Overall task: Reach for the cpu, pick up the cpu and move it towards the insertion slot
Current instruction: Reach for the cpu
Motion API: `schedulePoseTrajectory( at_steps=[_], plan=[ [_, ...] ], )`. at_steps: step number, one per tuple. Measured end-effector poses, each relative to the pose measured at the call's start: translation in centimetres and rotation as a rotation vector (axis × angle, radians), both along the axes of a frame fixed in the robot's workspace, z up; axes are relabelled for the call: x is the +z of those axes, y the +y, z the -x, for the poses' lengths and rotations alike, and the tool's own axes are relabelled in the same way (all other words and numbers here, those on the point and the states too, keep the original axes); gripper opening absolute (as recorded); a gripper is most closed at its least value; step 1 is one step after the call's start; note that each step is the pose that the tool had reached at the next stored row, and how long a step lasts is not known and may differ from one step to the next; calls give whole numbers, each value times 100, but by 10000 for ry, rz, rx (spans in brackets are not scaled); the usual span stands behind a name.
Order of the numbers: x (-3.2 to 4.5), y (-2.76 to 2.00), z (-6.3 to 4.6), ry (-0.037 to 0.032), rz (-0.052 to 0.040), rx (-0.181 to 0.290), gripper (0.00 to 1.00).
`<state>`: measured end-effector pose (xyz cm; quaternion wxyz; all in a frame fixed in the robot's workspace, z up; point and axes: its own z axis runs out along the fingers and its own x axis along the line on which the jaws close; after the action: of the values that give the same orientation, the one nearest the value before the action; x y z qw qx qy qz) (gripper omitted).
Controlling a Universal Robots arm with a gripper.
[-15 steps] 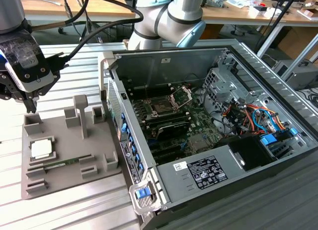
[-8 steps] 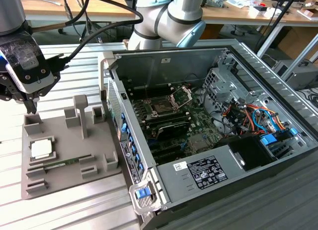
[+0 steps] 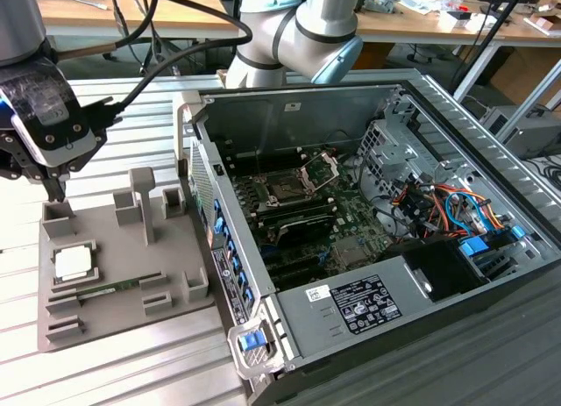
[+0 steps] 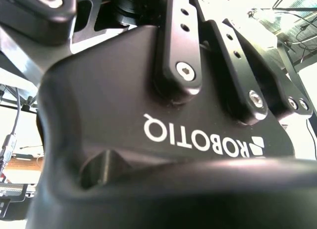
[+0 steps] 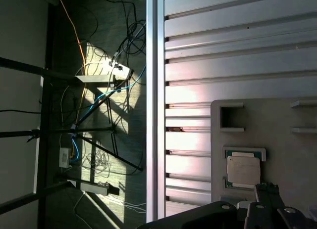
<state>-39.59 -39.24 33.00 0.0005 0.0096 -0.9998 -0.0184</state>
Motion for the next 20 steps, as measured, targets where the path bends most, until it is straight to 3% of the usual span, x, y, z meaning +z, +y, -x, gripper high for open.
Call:
schedulePoseTrajectory(
  at_steps=[20],
  plan=[
    [-59, 0, 0, 0, 0, -1, 11]
  ],
)
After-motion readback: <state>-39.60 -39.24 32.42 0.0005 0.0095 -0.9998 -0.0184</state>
